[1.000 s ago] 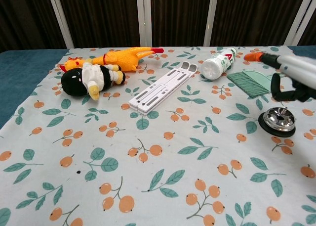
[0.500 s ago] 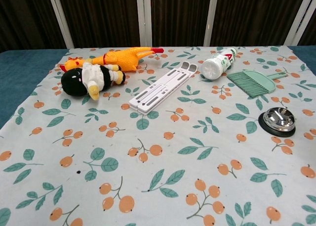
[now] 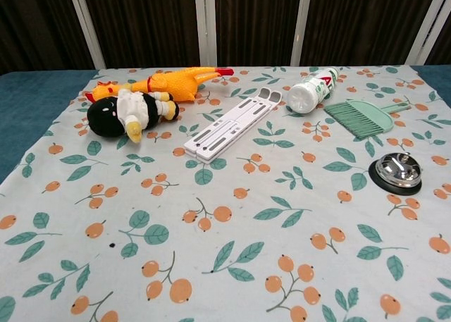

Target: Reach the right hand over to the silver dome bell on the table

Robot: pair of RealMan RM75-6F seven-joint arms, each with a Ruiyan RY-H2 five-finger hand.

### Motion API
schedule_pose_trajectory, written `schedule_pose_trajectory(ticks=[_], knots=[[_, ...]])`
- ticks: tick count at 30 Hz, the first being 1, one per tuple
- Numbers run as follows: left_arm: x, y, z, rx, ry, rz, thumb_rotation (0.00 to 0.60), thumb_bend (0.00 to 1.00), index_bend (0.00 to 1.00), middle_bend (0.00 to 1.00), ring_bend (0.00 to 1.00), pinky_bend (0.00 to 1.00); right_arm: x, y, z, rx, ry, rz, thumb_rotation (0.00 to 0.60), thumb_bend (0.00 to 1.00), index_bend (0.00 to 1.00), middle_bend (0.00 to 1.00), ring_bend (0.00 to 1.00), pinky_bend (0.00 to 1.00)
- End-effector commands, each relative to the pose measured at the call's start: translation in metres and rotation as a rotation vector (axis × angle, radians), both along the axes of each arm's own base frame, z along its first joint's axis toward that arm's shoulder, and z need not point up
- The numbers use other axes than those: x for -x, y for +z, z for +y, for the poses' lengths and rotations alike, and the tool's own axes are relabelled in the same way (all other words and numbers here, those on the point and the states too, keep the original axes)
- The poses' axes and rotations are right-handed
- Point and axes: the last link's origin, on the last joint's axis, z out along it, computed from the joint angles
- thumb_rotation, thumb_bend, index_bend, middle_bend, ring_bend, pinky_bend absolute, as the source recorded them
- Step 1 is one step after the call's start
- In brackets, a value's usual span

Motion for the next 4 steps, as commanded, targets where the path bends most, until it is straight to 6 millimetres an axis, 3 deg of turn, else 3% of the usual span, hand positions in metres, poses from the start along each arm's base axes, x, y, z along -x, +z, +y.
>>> schedule_pose_trajectory(ticks=[1, 4], knots=[[-0.0001, -0.0003, -0.0003, 0.002, -0.004, 0.000, 0.600, 0.52, 0.09, 0.00, 0.00, 0.00, 0.0063, 0.0007, -0.0027, 0.018, -0.022, 0.008, 0.600, 1.00, 0.00, 0.00, 0.00, 0.00], [0.0012, -0.0006, 0.0000, 0.007, 0.002, 0.001, 0.600, 0.52, 0.09, 0.00, 0.00, 0.00, 0.0099, 0.0017, -0.0044, 0.028, -0.033, 0.008, 0.600, 1.00, 0.00, 0.00, 0.00, 0.00]])
